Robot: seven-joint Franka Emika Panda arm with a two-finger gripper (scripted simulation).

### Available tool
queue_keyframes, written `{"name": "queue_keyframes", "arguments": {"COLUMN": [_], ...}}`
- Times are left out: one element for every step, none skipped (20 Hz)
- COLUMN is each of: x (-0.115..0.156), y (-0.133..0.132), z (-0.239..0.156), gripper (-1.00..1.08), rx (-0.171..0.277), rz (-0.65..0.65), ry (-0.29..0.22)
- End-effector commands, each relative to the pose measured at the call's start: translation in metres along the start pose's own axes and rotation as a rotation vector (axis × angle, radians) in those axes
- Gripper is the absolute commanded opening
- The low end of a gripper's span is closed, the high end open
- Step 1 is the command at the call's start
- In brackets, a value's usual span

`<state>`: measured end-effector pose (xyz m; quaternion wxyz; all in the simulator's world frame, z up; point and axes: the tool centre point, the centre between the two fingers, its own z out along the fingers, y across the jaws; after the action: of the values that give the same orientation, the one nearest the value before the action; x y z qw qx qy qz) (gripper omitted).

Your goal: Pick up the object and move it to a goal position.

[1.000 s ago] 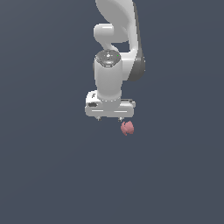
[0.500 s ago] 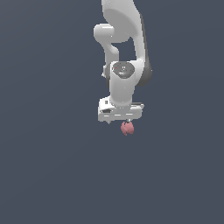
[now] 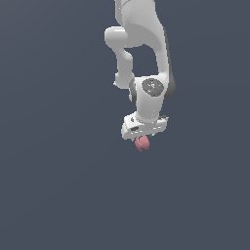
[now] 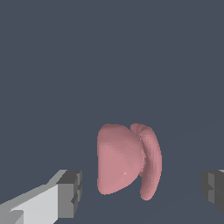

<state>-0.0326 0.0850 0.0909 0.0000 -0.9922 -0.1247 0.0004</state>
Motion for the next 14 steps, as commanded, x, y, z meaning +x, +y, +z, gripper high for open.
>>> {"name": "queue_keyframes", "arguments": {"x": [0.0, 0.0, 0.0, 0.0, 0.0, 0.0, 0.0, -0.001, -0.001, -0.001, -0.001, -0.001, -0.001, -0.001], "y": [0.0, 0.0, 0.0, 0.0, 0.0, 0.0, -0.001, 0.0, -0.001, -0.001, -0.001, -0.002, -0.001, -0.002], "z": [0.0, 0.0, 0.001, 0.003, 0.006, 0.009, 0.012, 0.017, 0.022, 0.027, 0.033, 0.037, 0.041, 0.045], "gripper": [1.0, 1.0, 1.0, 1.0, 1.0, 1.0, 1.0, 1.0, 1.0, 1.0, 1.0, 1.0, 1.0, 1.0], "rx": [0.0, 0.0, 0.0, 0.0, 0.0, 0.0, 0.0, 0.0, 0.0, 0.0, 0.0, 0.0, 0.0, 0.0], "rz": [0.0, 0.0, 0.0, 0.0, -0.001, -0.001, -0.002, -0.002, -0.003, -0.004, -0.004, -0.005, -0.005, -0.006], "ry": [0.0, 0.0, 0.0, 0.0, 0.0, 0.0, 0.0, 0.0, 0.0, 0.0, 0.001, 0.001, 0.001, 0.001]}}
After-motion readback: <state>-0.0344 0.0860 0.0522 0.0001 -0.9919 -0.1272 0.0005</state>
